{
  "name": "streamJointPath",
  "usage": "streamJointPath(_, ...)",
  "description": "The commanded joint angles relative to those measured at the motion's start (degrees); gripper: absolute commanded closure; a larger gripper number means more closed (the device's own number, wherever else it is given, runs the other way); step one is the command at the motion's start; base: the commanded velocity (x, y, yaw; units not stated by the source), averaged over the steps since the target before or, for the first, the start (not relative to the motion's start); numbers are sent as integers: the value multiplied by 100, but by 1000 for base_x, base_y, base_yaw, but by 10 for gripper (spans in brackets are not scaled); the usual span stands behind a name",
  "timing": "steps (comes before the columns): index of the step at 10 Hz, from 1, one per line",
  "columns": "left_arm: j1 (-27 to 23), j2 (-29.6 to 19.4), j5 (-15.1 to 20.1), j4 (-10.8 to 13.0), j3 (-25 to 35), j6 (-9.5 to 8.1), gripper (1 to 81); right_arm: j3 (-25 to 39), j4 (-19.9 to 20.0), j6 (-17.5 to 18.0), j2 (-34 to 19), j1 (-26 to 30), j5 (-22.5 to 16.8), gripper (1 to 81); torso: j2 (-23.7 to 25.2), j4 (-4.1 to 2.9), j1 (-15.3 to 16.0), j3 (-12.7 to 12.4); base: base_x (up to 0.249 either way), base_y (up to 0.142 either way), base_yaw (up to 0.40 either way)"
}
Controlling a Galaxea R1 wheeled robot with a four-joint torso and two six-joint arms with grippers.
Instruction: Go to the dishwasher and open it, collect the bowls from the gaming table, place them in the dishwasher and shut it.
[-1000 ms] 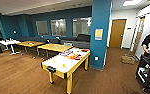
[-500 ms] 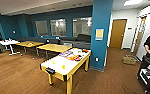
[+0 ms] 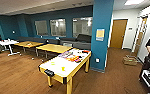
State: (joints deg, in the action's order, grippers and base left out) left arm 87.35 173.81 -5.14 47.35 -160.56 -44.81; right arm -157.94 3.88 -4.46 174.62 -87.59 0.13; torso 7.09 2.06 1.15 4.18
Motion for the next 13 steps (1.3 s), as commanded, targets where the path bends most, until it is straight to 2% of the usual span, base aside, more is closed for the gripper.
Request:
streamJointPath(1,-319,-22,207,11,-10,25,10,1,17,-2,32,351,-303,10,0,0,0,0,116,0,0)
streamJointPath(6,-327,-22,198,3,-10,25,10,19,17,-2,32,343,-303,10,0,0,0,0,111,0,0)
streamJointPath(13,-319,-30,198,2,-10,25,10,19,17,-2,32,342,-303,10,0,0,0,0,108,62,0)
